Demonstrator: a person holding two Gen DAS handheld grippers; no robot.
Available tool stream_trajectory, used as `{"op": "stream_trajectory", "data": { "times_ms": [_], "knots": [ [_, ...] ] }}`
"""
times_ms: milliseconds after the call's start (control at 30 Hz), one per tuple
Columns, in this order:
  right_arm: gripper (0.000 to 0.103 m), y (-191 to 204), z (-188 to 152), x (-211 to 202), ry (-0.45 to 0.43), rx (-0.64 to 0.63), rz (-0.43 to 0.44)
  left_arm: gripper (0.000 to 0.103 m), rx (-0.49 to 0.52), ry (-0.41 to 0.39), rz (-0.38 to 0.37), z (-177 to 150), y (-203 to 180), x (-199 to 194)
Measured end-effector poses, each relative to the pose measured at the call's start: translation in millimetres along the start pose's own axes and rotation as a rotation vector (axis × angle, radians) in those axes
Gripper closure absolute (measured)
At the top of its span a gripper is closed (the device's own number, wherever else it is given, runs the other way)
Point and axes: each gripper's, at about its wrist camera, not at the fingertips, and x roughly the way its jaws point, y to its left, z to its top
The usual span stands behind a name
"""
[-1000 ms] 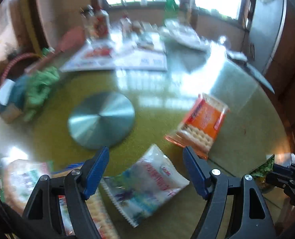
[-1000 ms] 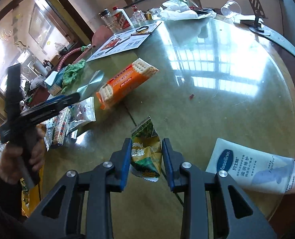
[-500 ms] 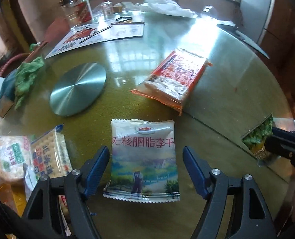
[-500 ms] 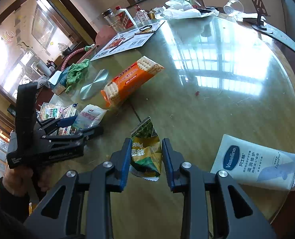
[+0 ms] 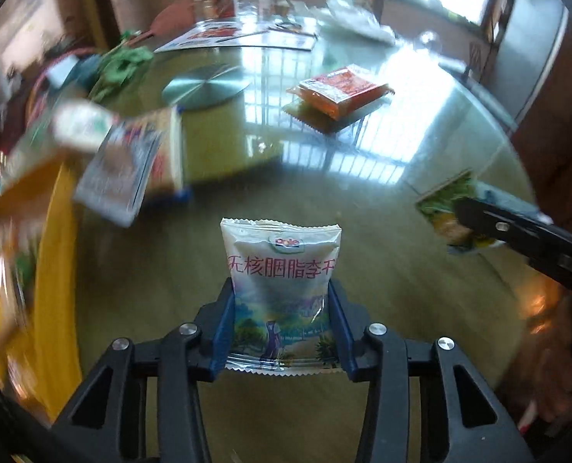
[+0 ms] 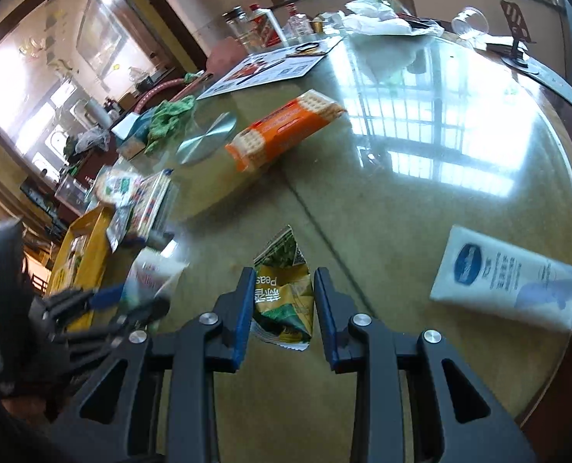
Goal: Organize snacks
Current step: 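Grasp the white milk-powder sachet with the left tool while the right tool holds the green sachet, then carry both sachets over the tray and open both tools to drop them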
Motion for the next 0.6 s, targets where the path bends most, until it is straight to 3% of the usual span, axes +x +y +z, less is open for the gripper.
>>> {"op": "stream_trajectory", "data": {
  "times_ms": [133, 367, 600],
  "knots": [
    [0.071, 16.6, -8.5, -1.2, 0.012, -0.035, -0.014, 0.060, -0.105, -0.043, -0.050, -24.1, 14.5, -15.7],
    [0.071, 52.2, -15.9, -6.3, 0.016, -0.083, 0.012, 0.062, -0.183, -0.110, -0.148, -40.0, 35.8, -39.9],
    [0.071, 108.5, -12.5, -15.7, 0.002, -0.156, 0.109, 0.063, -0.270, -0.268, -0.185, -54.4, 73.5, -110.1]
  ]
}}
